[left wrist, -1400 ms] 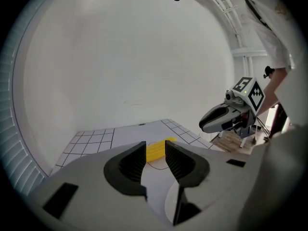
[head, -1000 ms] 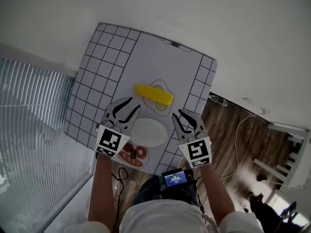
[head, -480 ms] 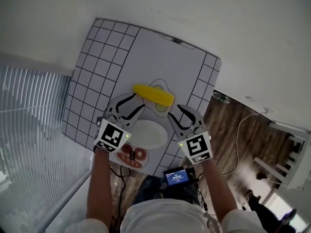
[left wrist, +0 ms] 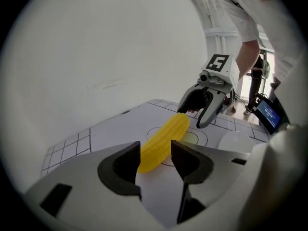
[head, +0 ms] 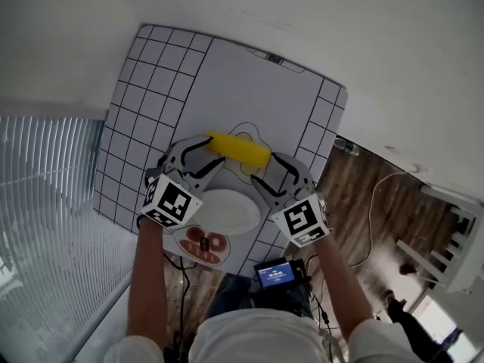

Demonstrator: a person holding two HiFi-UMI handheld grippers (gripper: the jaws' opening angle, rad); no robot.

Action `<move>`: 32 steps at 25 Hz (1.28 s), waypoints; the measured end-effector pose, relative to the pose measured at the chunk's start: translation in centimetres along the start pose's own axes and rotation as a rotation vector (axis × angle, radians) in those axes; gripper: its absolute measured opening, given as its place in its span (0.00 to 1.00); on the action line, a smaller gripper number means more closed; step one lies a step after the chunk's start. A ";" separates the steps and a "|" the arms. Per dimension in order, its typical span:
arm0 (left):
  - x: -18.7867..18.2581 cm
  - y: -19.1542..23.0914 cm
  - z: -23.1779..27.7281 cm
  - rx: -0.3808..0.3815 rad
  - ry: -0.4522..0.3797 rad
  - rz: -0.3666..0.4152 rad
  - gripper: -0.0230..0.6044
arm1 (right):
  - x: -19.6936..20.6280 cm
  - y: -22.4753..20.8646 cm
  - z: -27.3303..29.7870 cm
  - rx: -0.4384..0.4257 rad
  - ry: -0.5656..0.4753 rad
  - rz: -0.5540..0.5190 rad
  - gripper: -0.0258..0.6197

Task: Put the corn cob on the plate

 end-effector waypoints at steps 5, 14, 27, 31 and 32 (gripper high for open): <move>0.5 0.6 0.1 0.061 0.015 0.056 0.38 | 0.2 -0.2 0.9 -0.018 -0.002 -0.048 0.48; 0.8 1.9 0.9 0.206 0.078 0.107 0.46 | 0.3 -0.9 2.1 -0.051 0.011 -0.083 0.48; 2.0 2.1 3.2 0.358 0.196 0.116 0.47 | 0.5 -0.9 3.8 -0.074 0.032 -0.154 0.45; 1.8 2.1 3.3 0.386 0.194 0.126 0.44 | 0.4 -1.2 3.6 -0.086 0.033 -0.167 0.45; 1.8 2.1 3.3 0.390 0.195 0.129 0.43 | 0.4 -1.2 3.6 -0.090 0.035 -0.171 0.45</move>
Point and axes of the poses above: the fingertips, and each gripper's own axes: z forward along the fingers, y to its left, x out of its underside, the point moved 7 cm from there along -z, backward along the fingers, and after that the axes turned 14 degrees about -y, right-handed, at the moved point
